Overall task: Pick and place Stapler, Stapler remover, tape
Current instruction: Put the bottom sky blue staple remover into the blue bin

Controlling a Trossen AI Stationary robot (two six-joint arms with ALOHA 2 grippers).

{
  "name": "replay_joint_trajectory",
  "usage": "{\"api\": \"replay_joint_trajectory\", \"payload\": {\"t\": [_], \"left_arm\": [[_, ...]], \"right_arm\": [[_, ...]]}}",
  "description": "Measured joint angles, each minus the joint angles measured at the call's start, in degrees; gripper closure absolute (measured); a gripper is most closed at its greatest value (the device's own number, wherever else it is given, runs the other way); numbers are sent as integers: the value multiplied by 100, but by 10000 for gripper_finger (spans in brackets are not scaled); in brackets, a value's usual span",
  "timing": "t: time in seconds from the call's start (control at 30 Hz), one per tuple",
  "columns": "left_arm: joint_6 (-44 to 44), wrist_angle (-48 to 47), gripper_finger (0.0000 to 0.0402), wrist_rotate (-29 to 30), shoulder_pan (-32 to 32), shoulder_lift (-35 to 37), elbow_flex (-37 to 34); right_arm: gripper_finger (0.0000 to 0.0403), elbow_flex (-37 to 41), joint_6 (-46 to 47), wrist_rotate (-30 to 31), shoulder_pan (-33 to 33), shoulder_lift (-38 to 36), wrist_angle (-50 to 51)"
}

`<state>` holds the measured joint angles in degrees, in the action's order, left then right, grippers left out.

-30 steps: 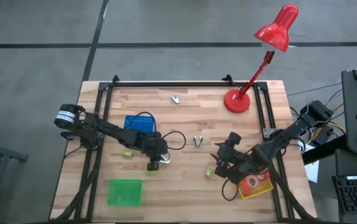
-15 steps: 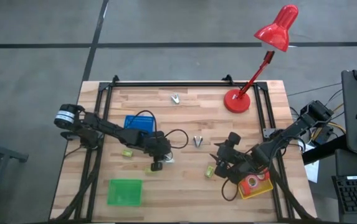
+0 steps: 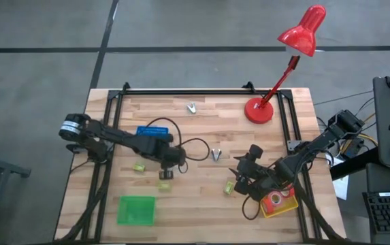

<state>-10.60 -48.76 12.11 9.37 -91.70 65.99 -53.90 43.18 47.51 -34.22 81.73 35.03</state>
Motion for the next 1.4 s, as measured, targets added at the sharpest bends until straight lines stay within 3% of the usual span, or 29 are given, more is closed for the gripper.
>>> {"api": "replay_joint_trajectory", "payload": {"t": [0.3, 0.4, 0.5, 0.63, 0.9, 1.17, 1.27, 1.4], "left_arm": [[-540, -2531, 333, 2589, -2, 2, 687], [-992, -2865, 341, 3026, -30, 3, 597], [-1096, -2717, 342, 2938, -102, 4, 370], [-1054, -2510, 331, 2393, -232, 4, -22], [-1120, -2250, 323, 2627, -433, 4, -728], [-1344, -2025, 320, 2514, -456, 4, -765], [-1450, -2021, 304, 2455, -468, 3, -694], [-1559, -2020, 253, 2383, -470, 2, -590]], "right_arm": [[184, 1, -9, 0, 0, 0, -2], [184, 2, -9, 0, 0, 0, -2], [184, 2, -9, -2, 0, 0, -2], [184, 2, 11, -19, 0, 2, -3], [184, 2, 9, -114, 0, 7, -26], [184, 2, -11, -114, 0, 7, -70], [184, 2, -30, -114, 0, 9, -72], [184, 2, -31, -114, 0, 9, -78]]}}
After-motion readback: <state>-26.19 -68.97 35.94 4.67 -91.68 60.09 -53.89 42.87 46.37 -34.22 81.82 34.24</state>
